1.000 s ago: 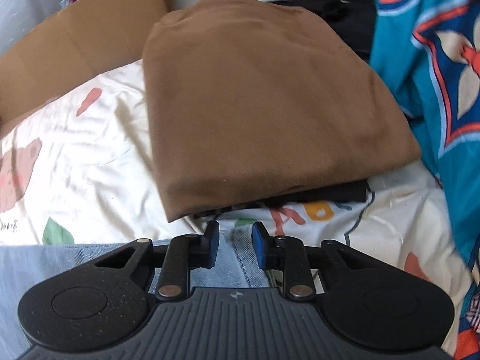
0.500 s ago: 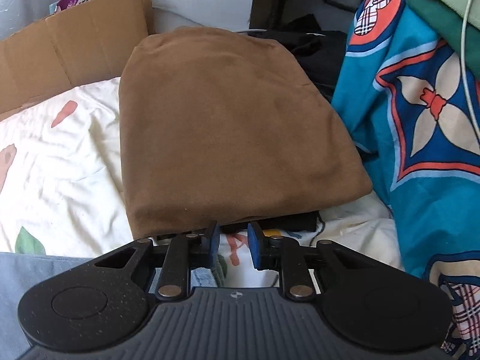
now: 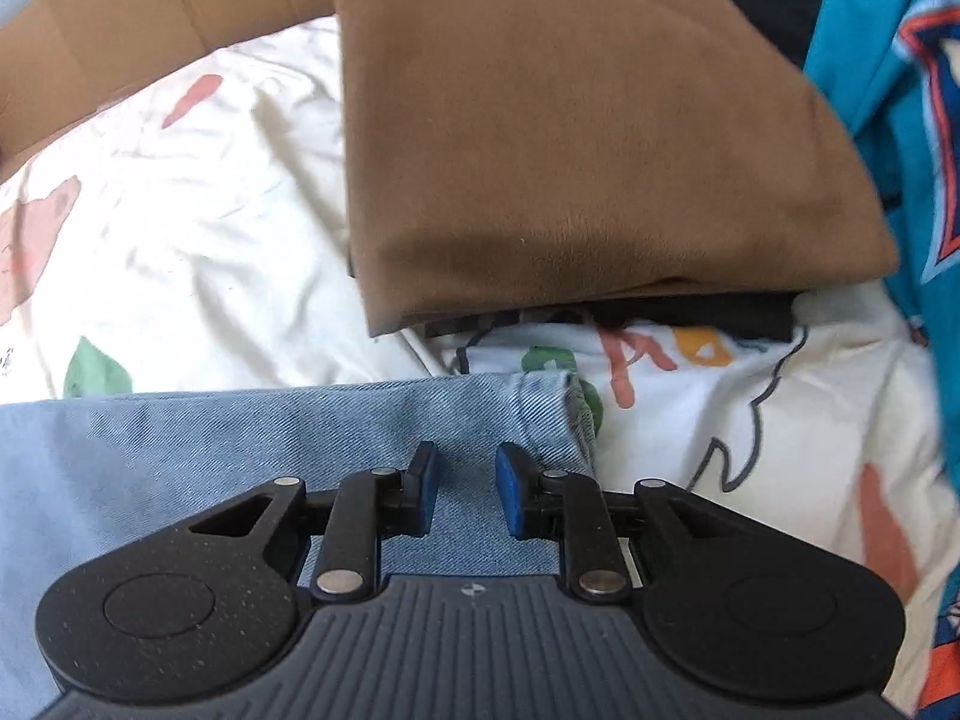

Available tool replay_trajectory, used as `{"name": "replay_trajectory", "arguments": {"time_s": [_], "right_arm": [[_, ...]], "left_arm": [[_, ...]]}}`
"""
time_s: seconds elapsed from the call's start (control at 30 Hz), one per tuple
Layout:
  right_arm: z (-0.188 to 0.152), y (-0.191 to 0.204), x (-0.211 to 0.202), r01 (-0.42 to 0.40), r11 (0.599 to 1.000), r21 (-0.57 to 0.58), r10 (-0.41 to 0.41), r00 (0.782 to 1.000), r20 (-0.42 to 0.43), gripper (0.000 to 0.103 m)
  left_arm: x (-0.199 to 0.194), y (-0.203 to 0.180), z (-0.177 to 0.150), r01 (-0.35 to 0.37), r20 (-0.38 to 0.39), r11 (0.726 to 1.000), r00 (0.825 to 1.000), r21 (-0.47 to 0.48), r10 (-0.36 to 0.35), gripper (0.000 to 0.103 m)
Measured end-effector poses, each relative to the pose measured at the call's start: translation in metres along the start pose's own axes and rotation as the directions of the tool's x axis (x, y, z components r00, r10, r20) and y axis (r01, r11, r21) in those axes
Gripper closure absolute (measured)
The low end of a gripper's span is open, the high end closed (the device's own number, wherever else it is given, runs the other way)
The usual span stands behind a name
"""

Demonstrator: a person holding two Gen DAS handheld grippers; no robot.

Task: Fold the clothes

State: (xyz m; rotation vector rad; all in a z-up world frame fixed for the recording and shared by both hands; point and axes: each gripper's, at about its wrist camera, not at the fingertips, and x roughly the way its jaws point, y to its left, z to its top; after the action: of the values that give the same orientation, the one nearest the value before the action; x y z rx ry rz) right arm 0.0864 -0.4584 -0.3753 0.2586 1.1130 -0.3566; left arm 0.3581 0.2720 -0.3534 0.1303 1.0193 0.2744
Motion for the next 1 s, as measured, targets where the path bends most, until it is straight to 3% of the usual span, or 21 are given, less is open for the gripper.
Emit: {"name": "replay_trajectory", "arguments": {"time_s": [0.17, 0.2, 0.33, 0.4, 0.57, 1.0], "right_arm": [[0.001, -0.001, 0.003, -0.001, 1.000, 0.021, 0.000, 1.000, 0.012, 0.076], [0.001, -0.002, 0.001, 0.001, 0.999, 0.037, -0.001, 1.000, 0.018, 0.076], [0.000, 0.000, -0.003, 0.013, 0.999, 0.049, -0.015, 0.999, 0.037, 0.075], [0.000, 0.001, 0.000, 0.017, 0.999, 0.042, -0.018, 0.999, 0.033, 0.076], [0.002, -0.002, 0.009, 0.005, 0.997, 0.071, -0.006, 1.000, 0.018, 0.076], [0.005, -0.005, 0.012, 0.012, 0.987, 0.160, -0.013, 1.000, 0.001, 0.077]], "left_arm": [[-0.032, 0.002, -0.012, 0.025, 0.023, 1.000, 0.999, 0.006, -0.025, 0.091], [-0.037, 0.002, -0.015, 0.036, 0.025, 0.999, 0.999, 0.005, -0.036, 0.081], [-0.039, -0.011, -0.025, 0.057, 0.031, 0.998, 0.998, 0.036, -0.058, 0.063], [-0.036, -0.018, -0.029, 0.058, 0.030, 0.997, 0.998, 0.050, -0.060, 0.045], [-0.011, -0.024, -0.025, 0.052, -0.005, 0.998, 0.999, 0.045, -0.052, 0.042], [0.021, -0.031, -0.003, 0.082, 0.008, 0.997, 0.997, 0.014, -0.082, 0.044]]}}
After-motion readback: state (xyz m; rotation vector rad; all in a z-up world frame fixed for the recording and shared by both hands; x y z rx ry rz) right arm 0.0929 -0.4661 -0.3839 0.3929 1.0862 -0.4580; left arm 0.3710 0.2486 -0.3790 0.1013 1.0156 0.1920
